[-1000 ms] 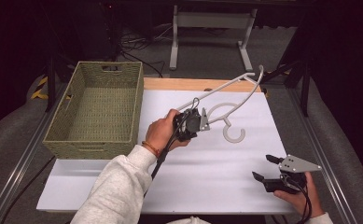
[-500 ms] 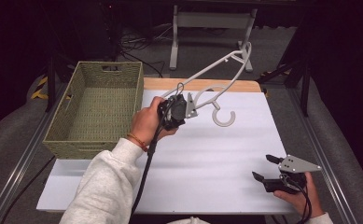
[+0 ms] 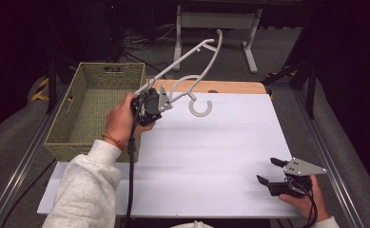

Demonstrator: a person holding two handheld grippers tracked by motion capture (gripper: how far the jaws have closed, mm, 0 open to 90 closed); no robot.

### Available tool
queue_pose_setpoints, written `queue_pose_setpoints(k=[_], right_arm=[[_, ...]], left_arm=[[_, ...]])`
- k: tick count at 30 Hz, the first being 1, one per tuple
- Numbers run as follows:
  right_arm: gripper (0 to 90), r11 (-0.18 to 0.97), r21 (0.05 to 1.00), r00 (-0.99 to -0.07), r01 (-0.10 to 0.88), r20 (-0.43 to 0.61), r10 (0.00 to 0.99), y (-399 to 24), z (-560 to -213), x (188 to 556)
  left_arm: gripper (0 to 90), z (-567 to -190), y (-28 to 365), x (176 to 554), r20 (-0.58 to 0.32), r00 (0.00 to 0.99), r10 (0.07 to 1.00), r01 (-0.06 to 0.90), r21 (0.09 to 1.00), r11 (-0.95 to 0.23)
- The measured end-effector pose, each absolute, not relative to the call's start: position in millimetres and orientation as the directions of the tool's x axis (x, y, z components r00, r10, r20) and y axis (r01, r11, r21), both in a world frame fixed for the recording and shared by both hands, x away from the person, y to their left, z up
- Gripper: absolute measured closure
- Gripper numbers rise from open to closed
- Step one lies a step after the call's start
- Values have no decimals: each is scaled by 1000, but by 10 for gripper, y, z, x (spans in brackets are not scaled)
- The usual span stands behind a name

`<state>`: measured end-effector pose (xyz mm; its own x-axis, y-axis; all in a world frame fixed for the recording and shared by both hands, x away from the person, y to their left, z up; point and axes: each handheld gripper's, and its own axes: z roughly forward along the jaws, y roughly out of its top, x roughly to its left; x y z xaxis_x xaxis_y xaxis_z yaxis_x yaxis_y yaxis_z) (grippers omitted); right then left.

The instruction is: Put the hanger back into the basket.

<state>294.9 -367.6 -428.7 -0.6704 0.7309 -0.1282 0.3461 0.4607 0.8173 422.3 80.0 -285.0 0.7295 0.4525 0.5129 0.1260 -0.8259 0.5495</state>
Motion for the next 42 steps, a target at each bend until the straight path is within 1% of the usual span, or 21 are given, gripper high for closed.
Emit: queue_pose_setpoints(k=[3,4,6,17,22,24,31,35,42], right_arm=[[191,474,810,-678,345,-135,723,-3659,-4298,2950],[191,476,809,-677,345,-137,723,-3653,-4301,2951],[191,477,809,-680,344,-135,721,-3647,-4302,2953],[191,490,800,-686,347,-140,714,-3622,-4317,2954],[190,492,799,-688,345,-142,712,-3615,-4319,2957],[190,493,799,-688,345,-142,711,-3613,-4319,2957],[191,495,796,-689,347,-142,711,-3606,-4325,2960],[191,494,795,-689,351,-138,712,-3600,-4329,2960],[191,499,793,-691,350,-141,709,-3590,-4337,2967]], left_arm=[[822,-2873,960,4231,515,715,472,154,543,-825],[822,-2873,960,4231,515,715,472,154,543,-825],[822,-2895,1103,4231,503,707,497,177,555,-813],[822,-3021,1584,4215,473,675,567,245,581,-776],[822,-3081,1742,4204,462,667,585,266,586,-765],[822,-3126,1815,4202,446,665,599,282,593,-754],[822,-3241,2024,4213,430,643,633,333,587,-737],[822,-3307,2172,4230,399,635,661,367,597,-713],[822,-3370,2322,4222,386,628,676,395,590,-704]])
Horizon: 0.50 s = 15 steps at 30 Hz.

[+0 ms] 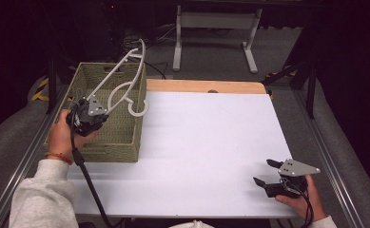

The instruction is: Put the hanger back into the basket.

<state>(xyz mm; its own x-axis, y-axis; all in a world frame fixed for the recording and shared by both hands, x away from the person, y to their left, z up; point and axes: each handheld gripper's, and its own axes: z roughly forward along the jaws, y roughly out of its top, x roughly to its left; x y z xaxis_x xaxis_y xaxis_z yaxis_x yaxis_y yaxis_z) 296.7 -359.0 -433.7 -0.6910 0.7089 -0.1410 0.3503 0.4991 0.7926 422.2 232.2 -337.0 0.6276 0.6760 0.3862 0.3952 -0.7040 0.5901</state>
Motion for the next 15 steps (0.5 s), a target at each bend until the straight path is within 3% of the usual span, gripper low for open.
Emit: queue_pose_setpoints(k=[15], right_arm=[[192,509,783,-698,357,-138,703,-3563,-4363,2976]], left_arm=[[821,-3494,2489,4262,348,640,686,451,552,-701]])
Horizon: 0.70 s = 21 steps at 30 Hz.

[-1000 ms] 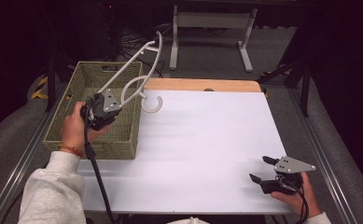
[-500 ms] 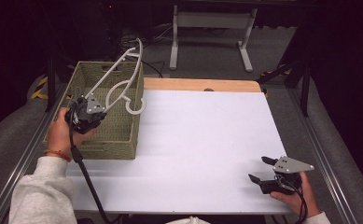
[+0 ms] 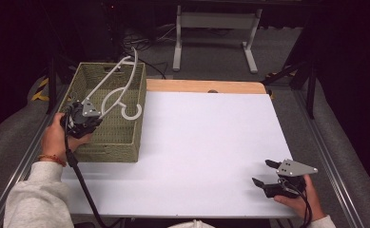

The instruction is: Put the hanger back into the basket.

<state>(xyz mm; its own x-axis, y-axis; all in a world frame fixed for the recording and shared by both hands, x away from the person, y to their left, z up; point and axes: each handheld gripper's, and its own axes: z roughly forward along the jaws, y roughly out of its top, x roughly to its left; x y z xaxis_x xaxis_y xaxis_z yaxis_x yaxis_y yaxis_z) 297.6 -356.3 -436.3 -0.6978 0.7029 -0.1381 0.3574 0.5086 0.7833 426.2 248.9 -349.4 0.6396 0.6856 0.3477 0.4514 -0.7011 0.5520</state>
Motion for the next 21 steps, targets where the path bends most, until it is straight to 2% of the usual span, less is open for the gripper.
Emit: queue_pose_setpoints(k=[9,21], right_arm=[[192,508,783,-698,357,-137,702,-3571,-4361,2971],[192,520,778,-706,353,-144,694,-3556,-4370,2977]], left_arm=[[820,-3507,2523,4263,323,665,673,455,539,-708],[797,-3570,2615,4262,258,662,704,470,588,-658]])
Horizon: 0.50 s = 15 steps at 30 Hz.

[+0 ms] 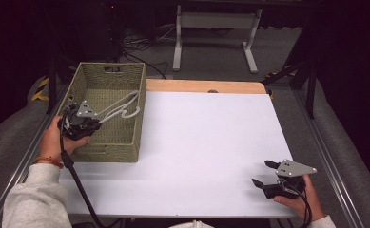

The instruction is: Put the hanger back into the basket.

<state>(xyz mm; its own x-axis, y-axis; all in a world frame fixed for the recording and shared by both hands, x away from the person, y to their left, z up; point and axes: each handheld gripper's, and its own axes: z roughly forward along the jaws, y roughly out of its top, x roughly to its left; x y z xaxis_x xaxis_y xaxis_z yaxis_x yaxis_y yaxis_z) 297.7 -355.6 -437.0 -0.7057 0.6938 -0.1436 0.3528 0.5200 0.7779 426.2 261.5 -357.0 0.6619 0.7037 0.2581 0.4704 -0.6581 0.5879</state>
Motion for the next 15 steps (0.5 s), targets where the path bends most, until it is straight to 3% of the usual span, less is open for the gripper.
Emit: queue_pose_setpoints(k=[4,10,15], right_arm=[[192,520,777,-705,354,-143,695,-3561,-4370,2979],[191,520,778,-705,354,-144,695,-3563,-4368,2979],[191,523,776,-706,352,-146,693,-3559,-4370,2983]], left_arm=[[792,-3577,2620,4264,251,663,705,471,593,-654],[650,-3536,2618,4238,222,670,708,456,629,-629],[639,-3482,2602,4219,207,679,705,434,660,-612]])
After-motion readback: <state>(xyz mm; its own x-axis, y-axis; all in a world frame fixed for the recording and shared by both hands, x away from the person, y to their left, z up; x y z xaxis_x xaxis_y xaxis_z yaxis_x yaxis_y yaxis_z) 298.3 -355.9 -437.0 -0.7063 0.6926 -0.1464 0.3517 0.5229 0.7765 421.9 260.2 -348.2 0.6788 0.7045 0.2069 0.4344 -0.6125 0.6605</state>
